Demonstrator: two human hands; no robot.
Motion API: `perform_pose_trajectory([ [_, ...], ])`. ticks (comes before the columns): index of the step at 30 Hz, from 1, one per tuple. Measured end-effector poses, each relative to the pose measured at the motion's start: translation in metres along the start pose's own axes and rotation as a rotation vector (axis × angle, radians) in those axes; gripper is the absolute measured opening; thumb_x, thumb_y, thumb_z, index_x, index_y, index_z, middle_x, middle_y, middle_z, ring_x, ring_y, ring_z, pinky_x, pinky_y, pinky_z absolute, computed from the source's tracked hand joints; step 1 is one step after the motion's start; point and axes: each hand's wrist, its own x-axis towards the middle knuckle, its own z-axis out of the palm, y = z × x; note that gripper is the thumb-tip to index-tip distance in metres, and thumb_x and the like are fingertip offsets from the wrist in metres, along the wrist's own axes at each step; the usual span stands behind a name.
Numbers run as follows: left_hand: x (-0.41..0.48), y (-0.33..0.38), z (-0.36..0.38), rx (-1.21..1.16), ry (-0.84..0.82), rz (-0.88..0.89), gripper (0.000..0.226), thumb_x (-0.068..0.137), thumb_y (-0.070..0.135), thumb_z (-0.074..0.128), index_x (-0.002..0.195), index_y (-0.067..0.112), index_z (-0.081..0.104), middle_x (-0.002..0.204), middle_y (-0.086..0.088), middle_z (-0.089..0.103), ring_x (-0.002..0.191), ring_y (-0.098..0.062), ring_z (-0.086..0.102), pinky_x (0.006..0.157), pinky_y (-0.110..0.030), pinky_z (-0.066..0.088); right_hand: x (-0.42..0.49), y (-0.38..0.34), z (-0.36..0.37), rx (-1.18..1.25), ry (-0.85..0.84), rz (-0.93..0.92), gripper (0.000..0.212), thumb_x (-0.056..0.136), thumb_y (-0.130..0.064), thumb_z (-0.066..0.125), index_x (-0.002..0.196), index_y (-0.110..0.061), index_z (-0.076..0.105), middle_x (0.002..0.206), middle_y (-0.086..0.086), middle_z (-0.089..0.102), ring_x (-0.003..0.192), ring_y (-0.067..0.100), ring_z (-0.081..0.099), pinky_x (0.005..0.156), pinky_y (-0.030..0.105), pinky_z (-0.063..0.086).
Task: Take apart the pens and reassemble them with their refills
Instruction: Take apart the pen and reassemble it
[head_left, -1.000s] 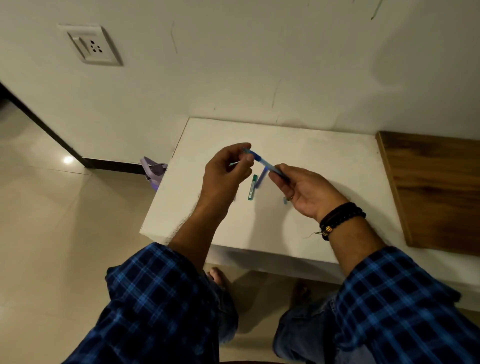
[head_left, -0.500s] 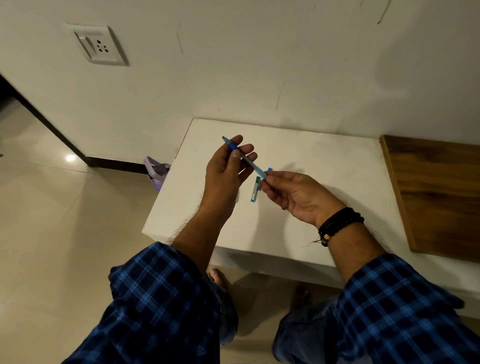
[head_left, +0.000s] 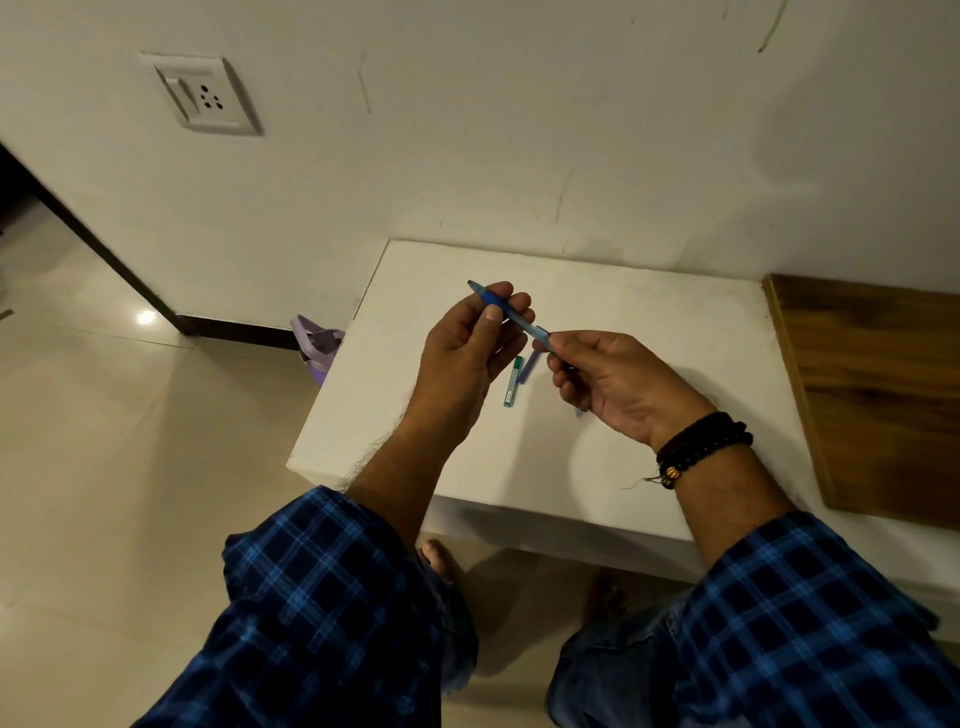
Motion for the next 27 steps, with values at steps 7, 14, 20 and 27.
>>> perform_pose_trajectory([
  [7,0.0016,-0.0037,-0.0009,0.039,0.090,-0.032,0.029,0.108,0.014,0.042,0.127,0.007,0.061,0.119,-0.009,0.073,0.117,-0.024,0.068,0.104,-0.040,0.053,0.0021,0.0031,0.0027,-0.130,0.095,-0.127,0.020,0.100,-0.018,0.060,0.104,-0.005,0.075,0.071,0.002,0.062,0.063,0.011,0.058,0.060,0.020,0.054],
  [14,0.0029,-0.0022,-0.0012,0.043,0.137,-0.053,0.026,0.106,0.013,0.046,0.124,0.012,0.065,0.119,-0.004,0.074,0.115,-0.021,0.069,0.103,-0.039,0.054,0.0008,0.0023,0.0038,-0.197,0.150,-0.192,0.016,0.098,-0.017,0.063,0.104,-0.011,0.076,0.070,-0.001,0.063,0.065,0.010,0.060,0.065,0.021,0.055],
  [20,0.0038,-0.0007,-0.0042,-0.036,0.113,0.019,0.033,0.107,0.011,0.041,0.136,0.010,0.057,0.125,-0.007,0.071,0.122,-0.024,0.065,0.104,-0.038,0.052,-0.0031,0.0022,0.0015,-0.140,0.075,-0.083,0.019,0.099,-0.016,0.062,0.108,-0.004,0.074,0.073,0.003,0.065,0.065,0.014,0.061,0.063,0.024,0.057],
  [27,0.0009,0.0044,-0.0008,0.040,0.177,0.129,0.024,0.101,0.008,0.055,0.122,0.018,0.063,0.108,-0.006,0.077,0.111,-0.022,0.071,0.097,-0.038,0.057,-0.0056,0.0085,0.0020,-0.141,0.076,0.059,0.015,0.100,-0.012,0.060,0.104,-0.005,0.072,0.085,0.009,0.073,0.073,0.015,0.070,0.069,0.025,0.061],
])
